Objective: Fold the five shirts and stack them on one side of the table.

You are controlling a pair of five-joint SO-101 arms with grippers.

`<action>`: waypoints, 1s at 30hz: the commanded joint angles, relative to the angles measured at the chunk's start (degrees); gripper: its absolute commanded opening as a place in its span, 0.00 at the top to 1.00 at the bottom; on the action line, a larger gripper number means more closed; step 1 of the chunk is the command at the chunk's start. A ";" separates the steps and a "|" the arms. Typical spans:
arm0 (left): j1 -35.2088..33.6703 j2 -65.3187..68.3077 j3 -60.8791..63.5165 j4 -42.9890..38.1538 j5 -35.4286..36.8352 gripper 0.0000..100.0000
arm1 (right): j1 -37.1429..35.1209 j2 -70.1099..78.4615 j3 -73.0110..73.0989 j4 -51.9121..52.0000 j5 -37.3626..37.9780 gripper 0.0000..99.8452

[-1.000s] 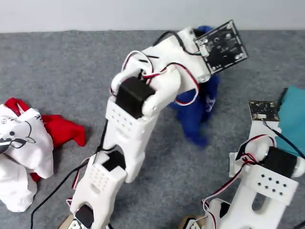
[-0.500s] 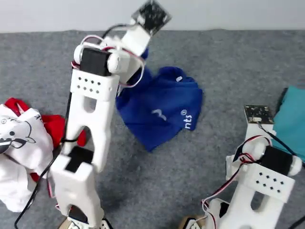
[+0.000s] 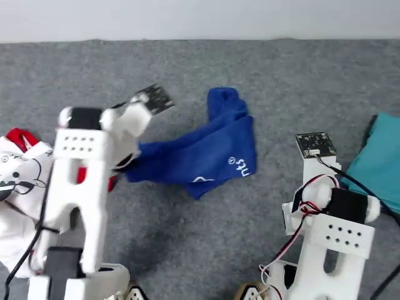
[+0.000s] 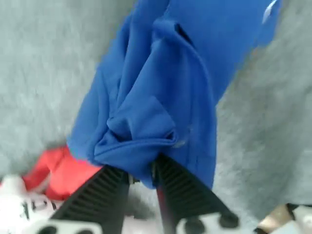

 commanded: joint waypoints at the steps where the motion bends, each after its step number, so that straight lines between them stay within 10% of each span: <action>1: -8.53 -5.19 7.43 -8.00 -3.34 0.97 | -0.57 -0.31 -0.44 -0.48 -0.53 0.99; 6: -12.92 -7.74 8.48 -10.20 -3.78 0.81 | -0.75 -0.31 -0.44 -0.48 -0.44 0.99; 20: -1.85 -15.21 3.91 -0.53 0.79 0.81 | -0.84 -0.31 -0.44 -0.48 -0.53 0.99; 30: -7.03 0.79 13.32 -10.29 -7.12 0.81 | -0.57 -0.31 -0.44 -0.48 -0.53 0.99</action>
